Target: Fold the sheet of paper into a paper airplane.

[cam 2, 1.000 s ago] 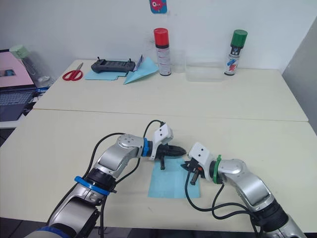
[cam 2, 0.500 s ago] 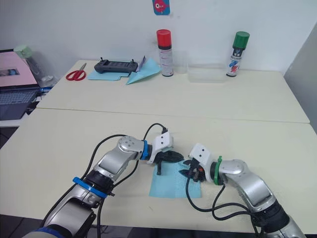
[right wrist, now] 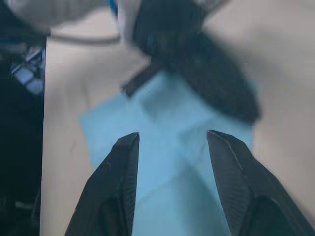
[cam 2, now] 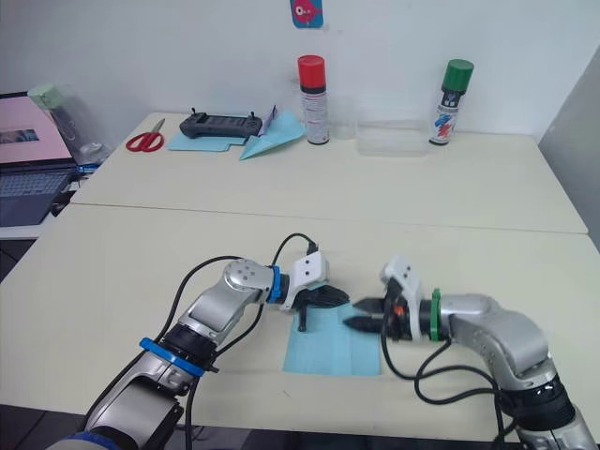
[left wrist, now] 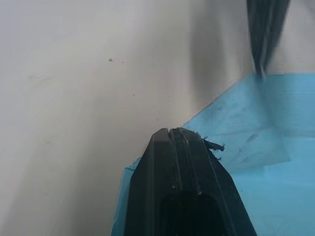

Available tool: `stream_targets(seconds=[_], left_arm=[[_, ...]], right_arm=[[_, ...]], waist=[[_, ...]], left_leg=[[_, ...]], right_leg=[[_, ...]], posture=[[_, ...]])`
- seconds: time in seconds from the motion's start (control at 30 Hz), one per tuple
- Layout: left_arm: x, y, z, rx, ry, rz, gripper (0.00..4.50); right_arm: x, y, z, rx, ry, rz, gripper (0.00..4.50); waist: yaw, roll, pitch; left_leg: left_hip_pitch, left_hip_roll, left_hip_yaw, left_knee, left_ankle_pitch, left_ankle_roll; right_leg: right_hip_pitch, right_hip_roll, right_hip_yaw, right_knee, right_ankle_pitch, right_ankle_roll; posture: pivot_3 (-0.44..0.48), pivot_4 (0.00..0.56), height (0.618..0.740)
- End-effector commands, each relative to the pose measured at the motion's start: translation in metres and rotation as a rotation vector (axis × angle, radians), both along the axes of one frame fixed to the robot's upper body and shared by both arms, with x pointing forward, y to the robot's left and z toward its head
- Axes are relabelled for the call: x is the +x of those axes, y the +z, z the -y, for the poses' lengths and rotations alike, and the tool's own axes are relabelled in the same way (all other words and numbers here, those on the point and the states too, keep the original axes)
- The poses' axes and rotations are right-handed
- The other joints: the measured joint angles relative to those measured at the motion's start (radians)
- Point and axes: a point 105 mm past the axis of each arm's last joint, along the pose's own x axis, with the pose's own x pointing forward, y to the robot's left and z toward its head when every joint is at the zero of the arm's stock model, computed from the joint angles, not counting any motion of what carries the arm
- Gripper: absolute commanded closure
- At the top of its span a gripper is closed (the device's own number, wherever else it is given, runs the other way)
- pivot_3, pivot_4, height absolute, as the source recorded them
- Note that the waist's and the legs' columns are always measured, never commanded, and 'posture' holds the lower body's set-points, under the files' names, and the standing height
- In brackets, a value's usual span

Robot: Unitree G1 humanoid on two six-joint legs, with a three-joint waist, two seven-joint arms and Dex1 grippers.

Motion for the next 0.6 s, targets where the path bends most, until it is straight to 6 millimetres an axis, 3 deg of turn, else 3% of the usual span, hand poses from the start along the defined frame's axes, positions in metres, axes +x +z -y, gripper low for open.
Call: stream_targets(seconds=[0.03, 0.13, 0.37, 0.6], left_arm=[[-0.009, -0.037, -0.011, 0.117, 0.023, -0.080, 4.50], [-0.009, -0.037, -0.011, 0.123, 0.014, -0.074, 4.50], [-0.006, -0.036, -0.012, 0.139, 0.011, -0.052, 4.50], [-0.004, -0.035, -0.012, 0.137, 0.016, -0.052, 4.50]], right_arm=[[0.004, 0.015, 0.006, 0.032, -0.026, 0.026, 3.56], [0.015, 0.013, 0.011, 0.025, -0.090, 0.045, 4.49], [0.035, -0.007, 0.011, -0.020, -0.221, 0.088, 4.49], [0.015, -0.040, -0.002, -0.091, -0.152, 0.031, 4.49]], waist=[[0.001, 0.000, 0.000], [0.001, 0.000, 0.000], [0.000, 0.000, 0.000], [0.000, 0.000, 0.000]], left_leg=[[0.000, 0.000, 0.000, 0.000, 0.000, 0.000], [-0.001, 0.000, 0.000, 0.000, 0.000, 0.000], [-0.001, 0.000, 0.000, 0.000, 0.000, 0.000], [0.000, 0.000, 0.000, 0.000, 0.000, 0.000]], right_leg=[[0.000, 0.000, 0.000, 0.000, 0.000, 0.000], [0.000, 0.000, 0.000, -0.001, 0.000, 0.000], [0.000, 0.000, 0.000, -0.001, 0.000, 0.000], [0.000, 0.000, 0.000, -0.001, 0.000, 0.000]], posture=[[0.000, 0.150, 0.740], [0.000, 0.150, 0.740], [0.000, 0.150, 0.740], [0.000, 0.150, 0.740]])
